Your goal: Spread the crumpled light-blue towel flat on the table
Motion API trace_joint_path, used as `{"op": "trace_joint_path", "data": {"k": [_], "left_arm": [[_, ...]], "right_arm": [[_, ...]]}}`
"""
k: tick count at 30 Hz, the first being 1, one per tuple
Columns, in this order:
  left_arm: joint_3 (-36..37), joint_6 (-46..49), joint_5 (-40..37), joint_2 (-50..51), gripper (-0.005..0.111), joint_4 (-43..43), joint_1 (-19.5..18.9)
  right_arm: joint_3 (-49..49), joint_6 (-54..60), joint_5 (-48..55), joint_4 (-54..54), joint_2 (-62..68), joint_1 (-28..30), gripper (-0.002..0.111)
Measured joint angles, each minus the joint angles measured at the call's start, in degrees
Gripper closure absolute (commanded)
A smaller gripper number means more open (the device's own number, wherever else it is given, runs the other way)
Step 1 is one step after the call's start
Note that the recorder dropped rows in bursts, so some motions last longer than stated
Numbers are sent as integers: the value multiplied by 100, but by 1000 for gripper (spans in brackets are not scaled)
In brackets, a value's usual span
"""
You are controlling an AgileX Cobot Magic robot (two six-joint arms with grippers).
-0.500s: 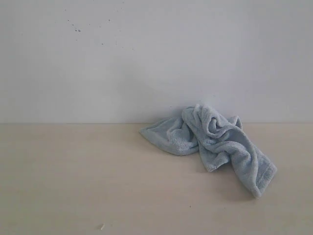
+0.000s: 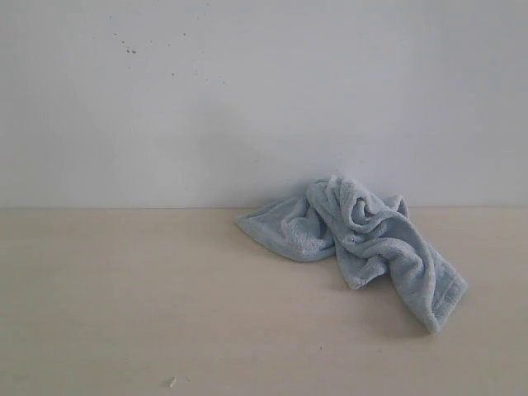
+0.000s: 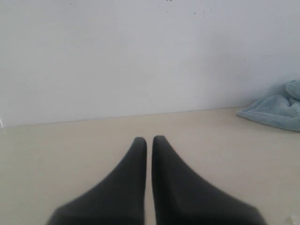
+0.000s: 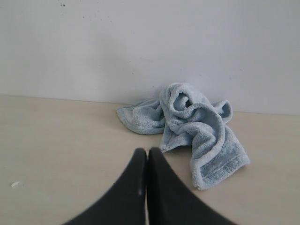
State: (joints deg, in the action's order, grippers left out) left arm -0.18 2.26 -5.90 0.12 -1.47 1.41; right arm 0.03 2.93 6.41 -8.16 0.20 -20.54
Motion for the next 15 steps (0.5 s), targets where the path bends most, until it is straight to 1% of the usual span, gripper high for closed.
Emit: {"op": "trace_joint_path", "data": {"k": [11, 15], "left_arm": [[0, 0, 0, 0, 103, 0, 0], [0, 0, 0, 0, 103, 0, 0]], "right_arm": [[0, 0, -32, 0, 0, 0, 108], [0, -293, -366, 0, 0, 0, 108]]}}
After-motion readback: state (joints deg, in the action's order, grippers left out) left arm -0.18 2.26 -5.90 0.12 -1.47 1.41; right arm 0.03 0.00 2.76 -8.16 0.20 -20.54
